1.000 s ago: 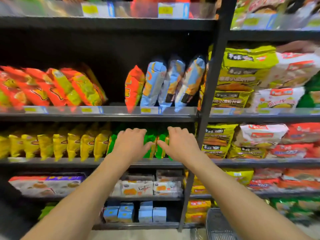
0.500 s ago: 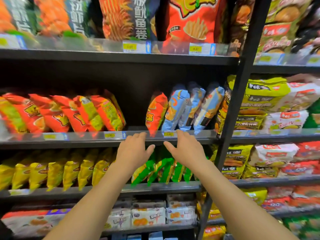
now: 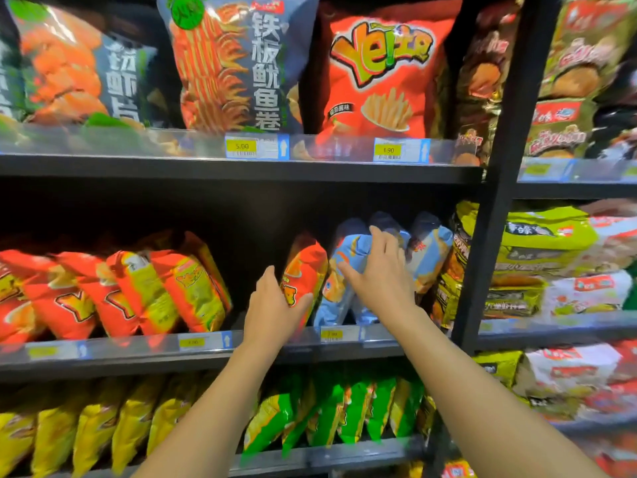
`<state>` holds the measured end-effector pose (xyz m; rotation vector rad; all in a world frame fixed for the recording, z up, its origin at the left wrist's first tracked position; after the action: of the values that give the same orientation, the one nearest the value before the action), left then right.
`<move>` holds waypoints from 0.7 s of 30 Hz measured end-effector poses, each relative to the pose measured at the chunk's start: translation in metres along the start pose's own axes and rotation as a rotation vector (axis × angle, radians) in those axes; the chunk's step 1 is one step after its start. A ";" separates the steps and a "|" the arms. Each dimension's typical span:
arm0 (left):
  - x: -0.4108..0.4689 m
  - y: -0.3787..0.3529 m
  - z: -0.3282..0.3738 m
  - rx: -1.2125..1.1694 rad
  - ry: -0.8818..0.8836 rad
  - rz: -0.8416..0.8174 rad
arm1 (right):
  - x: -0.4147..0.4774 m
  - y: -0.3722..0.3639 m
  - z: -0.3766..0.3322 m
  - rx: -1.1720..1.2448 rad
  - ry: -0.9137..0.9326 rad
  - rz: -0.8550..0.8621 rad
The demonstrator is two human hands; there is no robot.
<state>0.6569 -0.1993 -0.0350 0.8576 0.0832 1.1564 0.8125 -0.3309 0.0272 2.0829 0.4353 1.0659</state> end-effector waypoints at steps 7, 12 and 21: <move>0.034 -0.030 0.003 -0.009 0.006 0.029 | 0.031 -0.010 0.007 -0.082 0.039 0.001; 0.035 -0.034 0.002 0.008 -0.012 0.099 | 0.035 -0.012 0.011 -0.089 0.063 0.015; 0.027 0.001 0.004 -0.179 -0.068 0.142 | 0.032 -0.005 0.012 0.135 -0.020 0.111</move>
<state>0.6695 -0.1797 -0.0216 0.7523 -0.1370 1.2457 0.8413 -0.3149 0.0365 2.2568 0.3956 1.1057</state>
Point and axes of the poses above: each hand's wrist, its own x-axis towards the middle knuckle, its own y-axis out of the back of the hand, z = x × y, the point moved 4 cm from there along x, towards the middle knuckle, and after that the axes turned 2 degrees about -z, right-handed, at the moved point
